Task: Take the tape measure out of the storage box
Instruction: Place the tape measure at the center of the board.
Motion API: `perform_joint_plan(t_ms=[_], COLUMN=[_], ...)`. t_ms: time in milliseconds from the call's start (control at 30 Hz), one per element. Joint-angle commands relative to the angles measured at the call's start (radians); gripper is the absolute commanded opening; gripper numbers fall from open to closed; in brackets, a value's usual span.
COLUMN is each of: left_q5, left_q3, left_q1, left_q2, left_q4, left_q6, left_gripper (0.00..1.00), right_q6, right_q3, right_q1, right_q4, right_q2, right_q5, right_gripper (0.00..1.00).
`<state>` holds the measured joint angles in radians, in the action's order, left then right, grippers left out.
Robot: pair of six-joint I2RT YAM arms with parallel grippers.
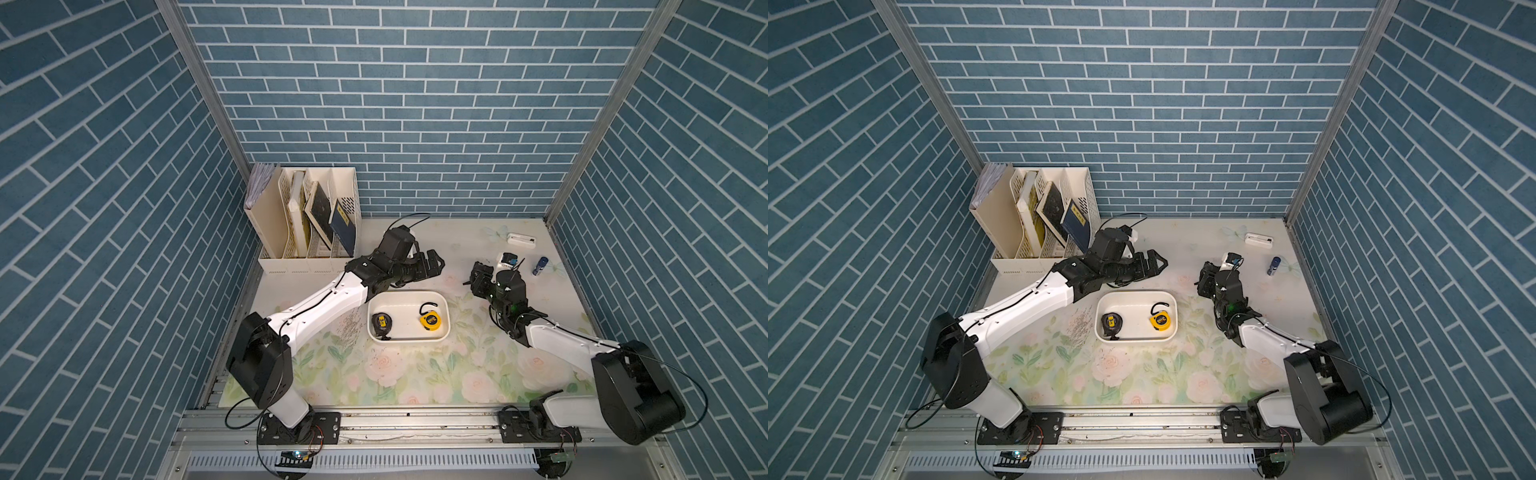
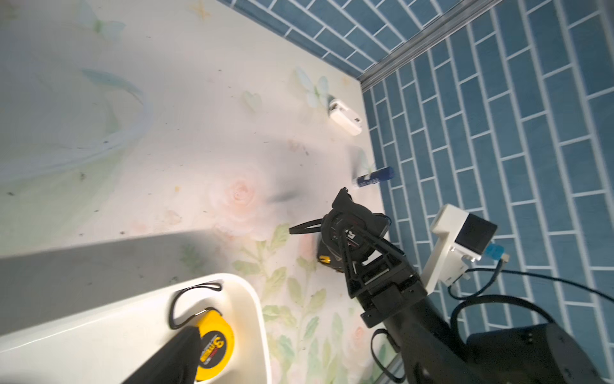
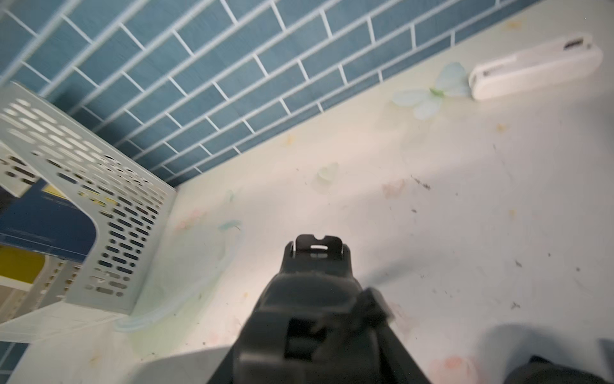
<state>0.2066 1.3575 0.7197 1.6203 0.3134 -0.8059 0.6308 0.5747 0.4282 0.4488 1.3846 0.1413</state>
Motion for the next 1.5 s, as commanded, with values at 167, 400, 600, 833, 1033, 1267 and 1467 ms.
perform_joint_plan(t_ms=[167,400,600,833,1033,1267,1467], left_q5=[-0.224,-0.244,-0.277,-0.295,-0.297,-0.305,-0.300], left_q3=[0.053,0.020,0.038,0.057,0.058,0.068,0.068], left_q1=[0.073,0.081,0.101,0.116,0.118,0.118,0.118], left_q2=[0.083,0.089,0.125,0.148,0.151,0.156,0.154], left_q4=[0.255,0.275,0.307,0.324,0.327,0.334,0.329], left_q6=[0.174,0.185,0.207,0.220,0.226,0.228,0.229], left_gripper=[0.95,0.94,0.94,0.95,0.95,0.95,0.96], right_q6=[0.085,0.160,0.212,0.246,0.266,0.274,0.282], right_q3=[0.145,0.142,0.135,0.138,0.126,0.105,0.093], right_q1=[0.001,-0.010,-0.038,-0.062,-0.063,-0.064,-0.062], right_q4=[-0.043,-0.079,-0.092,-0.127,-0.161,-0.166,-0.170], right_q2=[0.163,0.197,0.242,0.271,0.256,0.228,0.209], right_q5=[-0.072,-0.091,-0.136,-0.160,-0.161,-0.161,-0.161], right_gripper=[0.00,0.00,0.00,0.00,0.10,0.51,0.75])
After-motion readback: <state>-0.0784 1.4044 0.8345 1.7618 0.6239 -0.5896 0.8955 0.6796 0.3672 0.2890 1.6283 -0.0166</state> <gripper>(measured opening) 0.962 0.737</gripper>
